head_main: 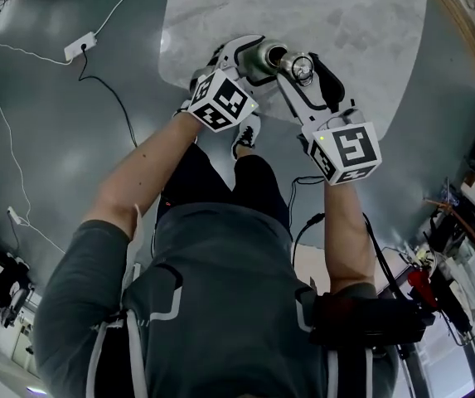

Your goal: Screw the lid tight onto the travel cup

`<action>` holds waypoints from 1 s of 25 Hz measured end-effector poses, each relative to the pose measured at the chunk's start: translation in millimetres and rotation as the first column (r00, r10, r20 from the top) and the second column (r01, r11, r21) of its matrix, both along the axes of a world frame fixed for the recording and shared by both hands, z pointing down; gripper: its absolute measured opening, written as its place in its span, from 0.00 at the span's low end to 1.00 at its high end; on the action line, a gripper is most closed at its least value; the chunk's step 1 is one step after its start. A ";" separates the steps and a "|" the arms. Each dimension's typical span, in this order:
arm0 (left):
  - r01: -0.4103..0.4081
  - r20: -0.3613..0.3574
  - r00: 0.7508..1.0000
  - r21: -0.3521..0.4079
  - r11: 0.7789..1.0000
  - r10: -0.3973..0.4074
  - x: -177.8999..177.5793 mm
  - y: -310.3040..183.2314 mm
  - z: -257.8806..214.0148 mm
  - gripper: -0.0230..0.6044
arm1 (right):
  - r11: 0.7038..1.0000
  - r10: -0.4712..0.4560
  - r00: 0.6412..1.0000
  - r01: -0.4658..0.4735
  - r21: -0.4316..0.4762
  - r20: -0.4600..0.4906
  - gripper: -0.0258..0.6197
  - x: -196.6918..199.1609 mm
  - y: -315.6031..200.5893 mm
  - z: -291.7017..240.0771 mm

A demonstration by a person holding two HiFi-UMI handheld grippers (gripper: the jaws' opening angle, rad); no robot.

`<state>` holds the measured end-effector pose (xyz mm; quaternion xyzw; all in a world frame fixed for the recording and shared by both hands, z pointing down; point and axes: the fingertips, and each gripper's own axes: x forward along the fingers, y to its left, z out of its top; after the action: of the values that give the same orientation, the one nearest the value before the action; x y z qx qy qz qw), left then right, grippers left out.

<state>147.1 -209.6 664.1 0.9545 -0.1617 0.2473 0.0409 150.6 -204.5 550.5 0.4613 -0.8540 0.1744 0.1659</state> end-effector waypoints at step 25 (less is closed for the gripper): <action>-0.045 -0.067 0.997 0.028 0.999 0.047 4.5 0.1 2.0 0.62 | 0.991 -0.130 0.985 0.126 -0.042 -0.111 0.45 -24.1 -15.7 32.6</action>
<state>151.6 -209.5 666.1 0.9662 -0.1416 0.2137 0.0279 126.5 -220.2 583.1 0.4115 -0.8680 0.1518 0.2329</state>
